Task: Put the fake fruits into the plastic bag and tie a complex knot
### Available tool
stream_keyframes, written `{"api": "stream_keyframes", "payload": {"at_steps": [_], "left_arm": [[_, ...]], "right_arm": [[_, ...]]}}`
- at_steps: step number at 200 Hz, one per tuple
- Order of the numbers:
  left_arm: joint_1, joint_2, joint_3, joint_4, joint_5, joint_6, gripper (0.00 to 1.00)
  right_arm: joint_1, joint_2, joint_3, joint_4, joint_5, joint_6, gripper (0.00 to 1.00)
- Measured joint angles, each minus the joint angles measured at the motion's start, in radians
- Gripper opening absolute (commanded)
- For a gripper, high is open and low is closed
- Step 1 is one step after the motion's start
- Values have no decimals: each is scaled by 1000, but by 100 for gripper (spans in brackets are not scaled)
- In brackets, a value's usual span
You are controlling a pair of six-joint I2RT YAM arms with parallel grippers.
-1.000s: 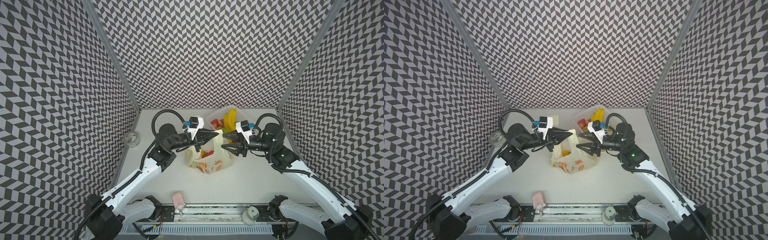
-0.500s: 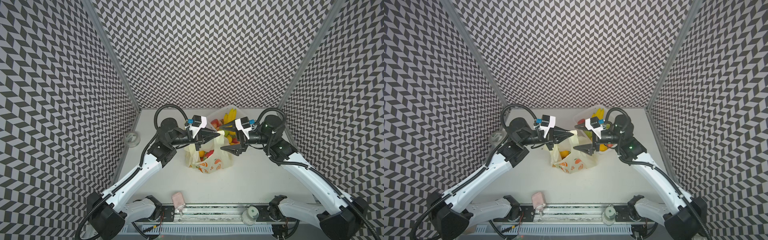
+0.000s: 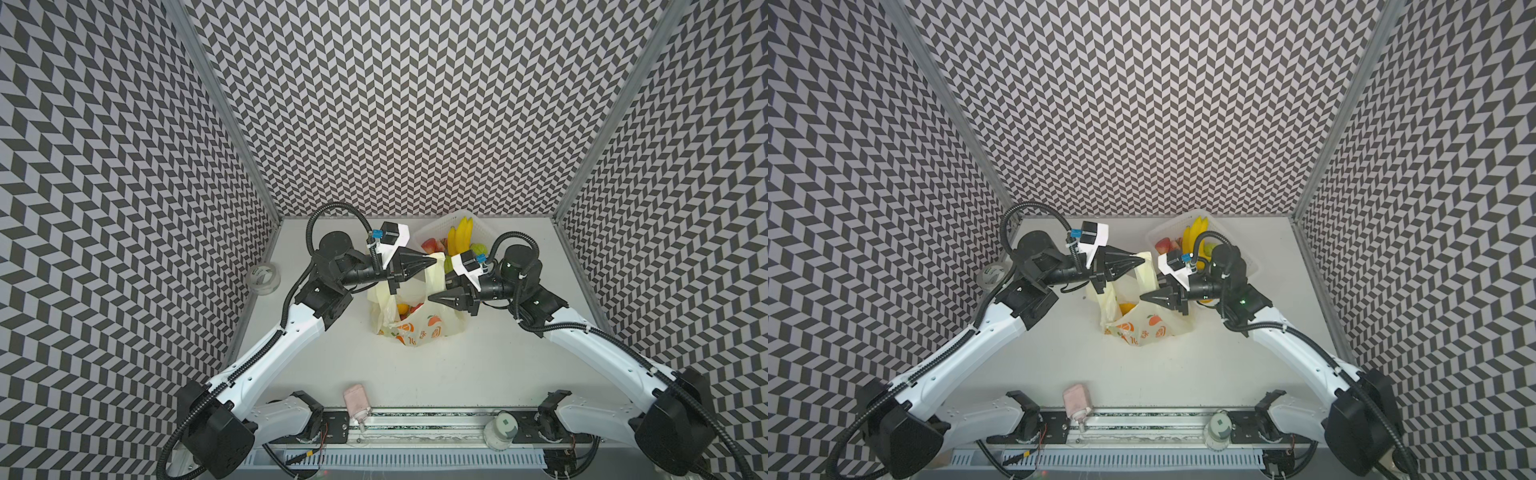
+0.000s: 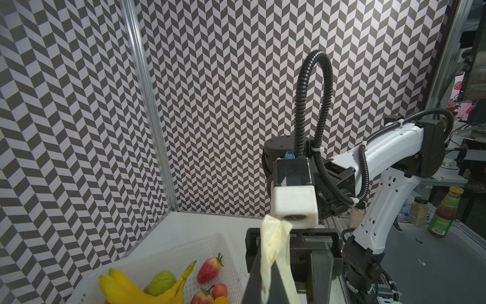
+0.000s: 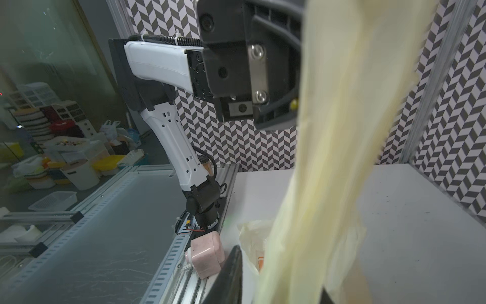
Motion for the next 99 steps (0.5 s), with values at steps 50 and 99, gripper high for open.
{"api": "stream_keyframes", "payload": {"at_steps": [50,99], "left_arm": [[14,8,14,0,7,-26,0],[32,8,14,1,14,-48,16]], "right_arm": [[0,21,-38,51,12,42,13],[0,21,-55,78,51,69,0]]}}
